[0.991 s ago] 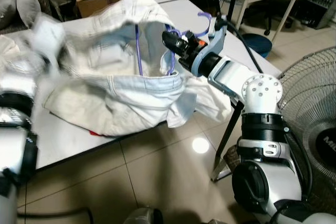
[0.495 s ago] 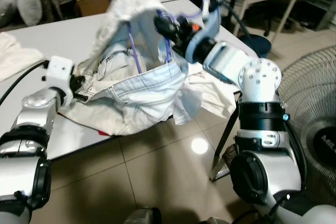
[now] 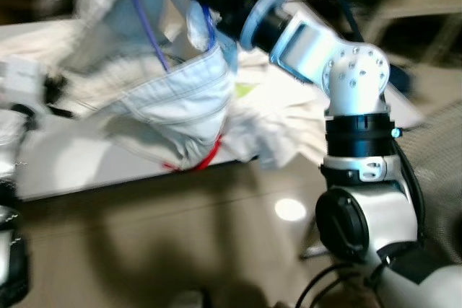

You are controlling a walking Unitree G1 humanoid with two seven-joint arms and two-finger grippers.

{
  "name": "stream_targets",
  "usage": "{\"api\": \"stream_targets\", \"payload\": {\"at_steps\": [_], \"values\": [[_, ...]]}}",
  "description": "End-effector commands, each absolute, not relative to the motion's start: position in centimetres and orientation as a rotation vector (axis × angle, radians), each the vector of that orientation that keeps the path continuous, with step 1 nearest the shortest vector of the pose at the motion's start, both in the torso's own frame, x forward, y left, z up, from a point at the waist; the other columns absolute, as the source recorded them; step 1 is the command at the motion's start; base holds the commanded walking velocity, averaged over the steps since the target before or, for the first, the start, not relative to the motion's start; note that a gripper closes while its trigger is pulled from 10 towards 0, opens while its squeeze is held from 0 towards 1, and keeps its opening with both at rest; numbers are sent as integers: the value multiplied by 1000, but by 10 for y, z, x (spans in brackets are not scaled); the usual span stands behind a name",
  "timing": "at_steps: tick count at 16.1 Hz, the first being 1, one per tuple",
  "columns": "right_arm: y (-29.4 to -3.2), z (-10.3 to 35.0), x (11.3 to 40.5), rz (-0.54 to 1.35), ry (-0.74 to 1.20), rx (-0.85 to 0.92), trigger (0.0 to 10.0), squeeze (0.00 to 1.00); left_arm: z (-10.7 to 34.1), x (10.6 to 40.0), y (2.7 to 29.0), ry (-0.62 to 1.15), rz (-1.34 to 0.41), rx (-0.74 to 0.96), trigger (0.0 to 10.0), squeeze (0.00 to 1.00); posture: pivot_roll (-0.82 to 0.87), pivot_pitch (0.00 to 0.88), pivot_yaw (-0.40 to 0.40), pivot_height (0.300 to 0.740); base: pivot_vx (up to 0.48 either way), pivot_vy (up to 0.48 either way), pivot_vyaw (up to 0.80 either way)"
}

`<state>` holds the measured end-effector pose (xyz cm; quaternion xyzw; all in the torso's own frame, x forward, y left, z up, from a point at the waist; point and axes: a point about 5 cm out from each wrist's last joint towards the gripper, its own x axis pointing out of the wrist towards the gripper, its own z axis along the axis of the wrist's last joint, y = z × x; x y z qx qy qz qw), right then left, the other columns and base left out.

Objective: Hang hanger

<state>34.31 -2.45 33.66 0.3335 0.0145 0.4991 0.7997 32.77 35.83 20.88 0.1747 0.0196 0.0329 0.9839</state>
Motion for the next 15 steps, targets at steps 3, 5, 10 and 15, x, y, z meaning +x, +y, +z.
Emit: {"api": "stream_targets", "payload": {"at_steps": [3, 5, 10, 15], "values": [[-43, 382, 330, 1141, -206, 741, 10000, 0, 191, 298, 382, 134, 134, 326, 0, 0, -36, 0, 23, 740, 0, 0, 800], [-37, 380, 326, 1174, -188, 734, 10000, 0, 178, 273, 387, 167, 145, 307, 0, 0, -19, 0, 12, 740, 0, 0, 800], [-17, 346, 319, 1232, -31, 713, 10000, 0, 114, 181, 390, 379, 251, 236, 0, 0, 9, 0, -8, 740, 0, 0, 800], [-25, 274, 318, 1123, 159, 618, 10000, 0, 36, 144, 336, 576, 228, 145, 0, 0, 12, 0, -33, 740, 0, 0, 800]]}}
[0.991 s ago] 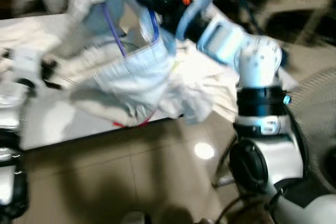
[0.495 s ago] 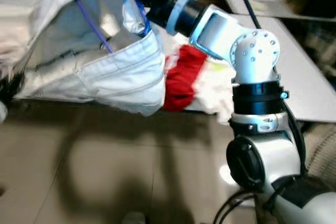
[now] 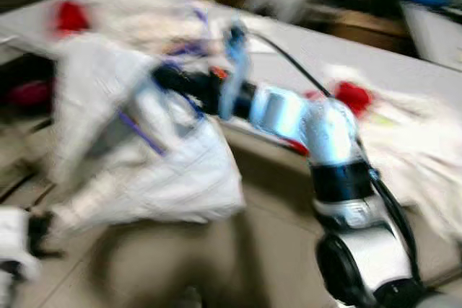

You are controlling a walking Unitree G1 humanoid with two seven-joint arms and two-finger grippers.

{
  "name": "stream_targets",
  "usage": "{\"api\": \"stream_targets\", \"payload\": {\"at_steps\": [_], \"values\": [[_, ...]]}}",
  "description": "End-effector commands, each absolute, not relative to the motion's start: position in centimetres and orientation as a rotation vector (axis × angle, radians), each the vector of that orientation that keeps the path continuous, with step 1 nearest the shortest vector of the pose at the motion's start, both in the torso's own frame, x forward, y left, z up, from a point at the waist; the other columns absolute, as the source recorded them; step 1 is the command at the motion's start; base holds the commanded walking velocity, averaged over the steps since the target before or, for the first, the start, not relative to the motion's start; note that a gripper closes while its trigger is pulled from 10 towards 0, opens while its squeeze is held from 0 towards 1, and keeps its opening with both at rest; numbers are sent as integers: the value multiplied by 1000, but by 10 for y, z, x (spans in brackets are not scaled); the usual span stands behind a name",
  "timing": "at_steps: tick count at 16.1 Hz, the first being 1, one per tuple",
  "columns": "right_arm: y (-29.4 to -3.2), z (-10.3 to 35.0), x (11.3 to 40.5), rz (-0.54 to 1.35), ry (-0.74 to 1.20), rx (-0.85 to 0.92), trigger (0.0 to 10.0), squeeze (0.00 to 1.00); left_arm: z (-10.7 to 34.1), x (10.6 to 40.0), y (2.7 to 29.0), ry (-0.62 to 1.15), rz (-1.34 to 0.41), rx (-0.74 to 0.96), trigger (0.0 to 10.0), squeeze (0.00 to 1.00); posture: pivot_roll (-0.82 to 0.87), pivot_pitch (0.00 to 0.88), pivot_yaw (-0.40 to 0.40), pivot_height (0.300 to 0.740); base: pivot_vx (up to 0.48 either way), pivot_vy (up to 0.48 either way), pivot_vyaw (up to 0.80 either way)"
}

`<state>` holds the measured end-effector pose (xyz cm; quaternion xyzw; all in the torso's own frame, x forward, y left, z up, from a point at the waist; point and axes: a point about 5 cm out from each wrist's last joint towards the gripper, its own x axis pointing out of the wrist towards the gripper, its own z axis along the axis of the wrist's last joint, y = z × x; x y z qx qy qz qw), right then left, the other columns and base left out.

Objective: Hang hanger

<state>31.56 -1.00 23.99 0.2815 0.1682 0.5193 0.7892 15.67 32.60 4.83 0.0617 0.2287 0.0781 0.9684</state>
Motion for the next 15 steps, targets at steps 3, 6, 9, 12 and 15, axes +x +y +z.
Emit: {"api": "stream_targets", "payload": {"at_steps": [3, 6, 9, 12, 15], "values": [[-36, 243, 317, 1063, 215, 577, 10000, 0, 28, 162, 313, 566, 161, 125, 0, 0, -2, 0, -18, 740, 0, 0, 800], [-62, 194, 322, 868, 267, 539, 10000, 0, 18, 193, 280, 539, 8, 76, 10000, 1000, -17, 0, 8, 740, 0, 0, 800], [-72, 180, 327, 773, 262, 525, 10000, 0, 32, 203, 269, 502, -96, 77, 10000, 1000, -17, 0, 27, 740, 0, 0, 800], [-80, 170, 328, 710, 251, 507, 10000, 0, 30, 195, 273, 549, -159, 84, 10000, 1000, -15, 0, 36, 740, 0, 0, 800], [-86, 163, 335, 648, 241, 503, 10000, 0, 34, 186, 271, 545, -209, 67, 10000, 1000, -8, 0, 32, 740, 0, 0, 800]]}}
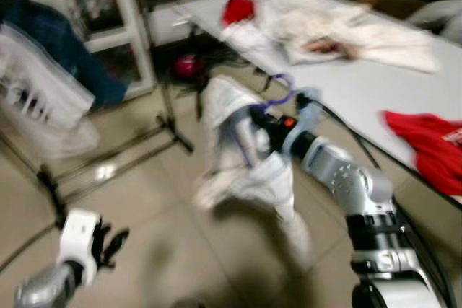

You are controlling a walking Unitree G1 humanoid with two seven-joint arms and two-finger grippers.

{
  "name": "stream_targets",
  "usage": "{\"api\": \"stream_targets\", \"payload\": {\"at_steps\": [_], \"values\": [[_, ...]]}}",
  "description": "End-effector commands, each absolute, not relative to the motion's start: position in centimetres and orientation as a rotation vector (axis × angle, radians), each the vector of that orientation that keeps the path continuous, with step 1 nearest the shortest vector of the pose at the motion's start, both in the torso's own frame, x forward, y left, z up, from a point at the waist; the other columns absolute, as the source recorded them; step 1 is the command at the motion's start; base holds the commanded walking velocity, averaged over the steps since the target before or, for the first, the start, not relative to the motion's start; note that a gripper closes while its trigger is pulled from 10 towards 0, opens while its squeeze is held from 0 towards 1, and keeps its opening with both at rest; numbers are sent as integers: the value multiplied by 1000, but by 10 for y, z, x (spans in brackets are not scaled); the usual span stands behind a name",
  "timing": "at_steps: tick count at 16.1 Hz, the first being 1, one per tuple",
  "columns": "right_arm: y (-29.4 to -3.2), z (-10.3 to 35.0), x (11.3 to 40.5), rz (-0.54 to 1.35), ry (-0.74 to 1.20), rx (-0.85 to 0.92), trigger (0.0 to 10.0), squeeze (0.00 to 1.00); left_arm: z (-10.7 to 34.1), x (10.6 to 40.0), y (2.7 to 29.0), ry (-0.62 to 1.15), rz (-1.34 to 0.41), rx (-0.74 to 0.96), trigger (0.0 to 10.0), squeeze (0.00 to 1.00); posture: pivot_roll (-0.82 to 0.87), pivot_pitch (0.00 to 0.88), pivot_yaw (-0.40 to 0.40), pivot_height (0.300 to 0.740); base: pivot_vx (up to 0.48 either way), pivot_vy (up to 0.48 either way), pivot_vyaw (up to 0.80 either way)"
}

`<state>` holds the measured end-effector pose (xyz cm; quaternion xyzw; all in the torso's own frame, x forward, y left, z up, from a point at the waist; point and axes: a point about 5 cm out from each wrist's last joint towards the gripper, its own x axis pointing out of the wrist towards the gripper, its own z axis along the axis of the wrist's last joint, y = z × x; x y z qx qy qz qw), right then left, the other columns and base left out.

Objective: Hang hanger

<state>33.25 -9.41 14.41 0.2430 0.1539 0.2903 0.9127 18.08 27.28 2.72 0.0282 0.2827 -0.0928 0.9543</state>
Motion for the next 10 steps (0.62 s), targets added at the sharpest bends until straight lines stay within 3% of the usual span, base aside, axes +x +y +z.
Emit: {"api": "stream_targets", "payload": {"at_steps": [1, 3, 4, 8, 10], "values": [[-86, 160, 336, 643, 244, 478, 10000, 0, 45, 192, 269, 465, -192, 85, 10000, 1000, -6, 0, 31, 740, 0, 0, 800], [-94, 149, 337, 585, 249, 359, 10000, 0, 84, 211, 257, 244, -117, 65, 10000, 1000, -5, 0, 20, 740, 0, 0, 800], [-102, 142, 338, 512, 237, 308, 10000, 0, 104, 217, 241, 155, -142, 42, 10000, 0, -3, 0, 17, 740, 0, 0, 800], [-136, 116, 324, 266, 247, 346, 10000, 0, 127, 237, 187, 91, -194, 44, 10000, 0, -5, 0, 7, 740, 0, 0, 0], [-144, 107, 314, 213, 260, 346, 10000, 0, 123, 241, 184, 128, -177, 38, 10000, 0, -24, 0, 25, 740, 0, 0, 0]]}}
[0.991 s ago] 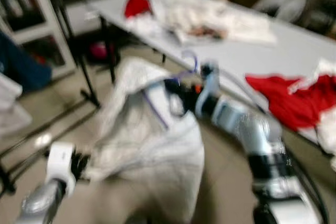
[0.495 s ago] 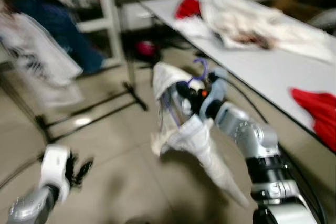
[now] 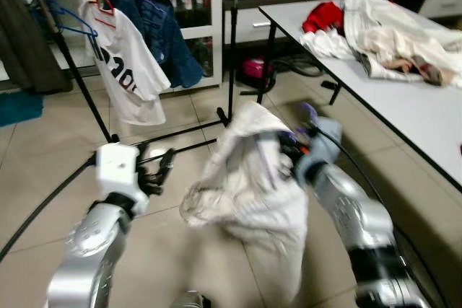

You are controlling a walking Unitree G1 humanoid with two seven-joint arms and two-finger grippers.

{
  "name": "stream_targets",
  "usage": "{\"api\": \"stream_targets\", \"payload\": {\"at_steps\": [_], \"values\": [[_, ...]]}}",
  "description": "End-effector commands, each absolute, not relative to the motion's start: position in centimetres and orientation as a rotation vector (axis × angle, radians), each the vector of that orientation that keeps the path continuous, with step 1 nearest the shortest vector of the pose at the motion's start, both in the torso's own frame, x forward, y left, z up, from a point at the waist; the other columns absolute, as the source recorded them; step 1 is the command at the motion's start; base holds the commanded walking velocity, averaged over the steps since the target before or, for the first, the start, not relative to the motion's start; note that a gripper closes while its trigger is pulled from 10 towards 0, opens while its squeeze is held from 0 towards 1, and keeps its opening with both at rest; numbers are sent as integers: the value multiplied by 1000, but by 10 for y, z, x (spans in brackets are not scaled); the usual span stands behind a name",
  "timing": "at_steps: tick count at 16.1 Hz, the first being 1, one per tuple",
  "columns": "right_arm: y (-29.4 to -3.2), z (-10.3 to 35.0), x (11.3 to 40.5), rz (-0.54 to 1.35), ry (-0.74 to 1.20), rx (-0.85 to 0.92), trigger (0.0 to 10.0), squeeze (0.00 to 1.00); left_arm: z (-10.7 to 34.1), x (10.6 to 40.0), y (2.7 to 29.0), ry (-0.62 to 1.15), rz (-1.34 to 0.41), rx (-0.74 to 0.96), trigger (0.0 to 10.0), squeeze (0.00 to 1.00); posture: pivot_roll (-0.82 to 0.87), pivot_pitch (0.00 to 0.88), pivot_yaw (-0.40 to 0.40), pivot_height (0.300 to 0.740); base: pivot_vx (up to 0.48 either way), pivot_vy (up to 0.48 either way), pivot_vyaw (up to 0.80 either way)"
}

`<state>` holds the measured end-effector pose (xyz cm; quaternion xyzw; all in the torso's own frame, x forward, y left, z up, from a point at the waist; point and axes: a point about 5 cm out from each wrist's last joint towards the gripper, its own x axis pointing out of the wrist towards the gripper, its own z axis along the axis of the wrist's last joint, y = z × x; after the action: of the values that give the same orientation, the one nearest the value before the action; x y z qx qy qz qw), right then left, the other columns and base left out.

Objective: Hang hanger

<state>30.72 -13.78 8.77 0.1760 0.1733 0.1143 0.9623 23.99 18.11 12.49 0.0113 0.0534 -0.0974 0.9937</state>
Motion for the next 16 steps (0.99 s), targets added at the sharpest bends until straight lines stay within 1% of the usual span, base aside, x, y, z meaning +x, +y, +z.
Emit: {"api": "stream_targets", "payload": {"at_steps": [1, 4, 6, 8, 12, 15, 16], "values": [[-145, 104, 309, 188, 259, 331, 10000, 0, 123, 242, 186, 132, -156, 50, 10000, 0, -38, 0, 35, 740, 0, 0, 0], [-144, 98, 298, 177, 260, 252, 10000, 0, 117, 245, 187, 157, -157, 52, 10000, 0, -64, 0, 55, 740, 280, 0, 0], [-150, 101, 297, 173, 245, 257, 10000, 0, 115, 246, 186, 168, -160, 57, 10000, 0, -78, 0, 63, 740, 306, 0, 0], [-153, 104, 298, 148, 224, 221, 10000, 0, 113, 249, 183, 175, -172, 62, 10000, 0, -92, 0, 68, 740, 324, 0, 0], [-151, 111, 301, 162, 184, 189, 10000, 0, 113, 252, 182, 183, -152, 44, 10000, 0, -94, 0, 59, 740, 349, 0, 0], [-141, 116, 304, 215, 161, 166, 10000, 0, 112, 252, 178, 190, -177, 56, 10000, 0, -105, 0, 65, 740, 360, 0, 800], [-139, 118, 306, 234, 158, 171, 10000, 0, 113, 254, 176, 187, -181, 55, 10000, 0, -107, 0, 67, 740, 368, 0, 0]]}}
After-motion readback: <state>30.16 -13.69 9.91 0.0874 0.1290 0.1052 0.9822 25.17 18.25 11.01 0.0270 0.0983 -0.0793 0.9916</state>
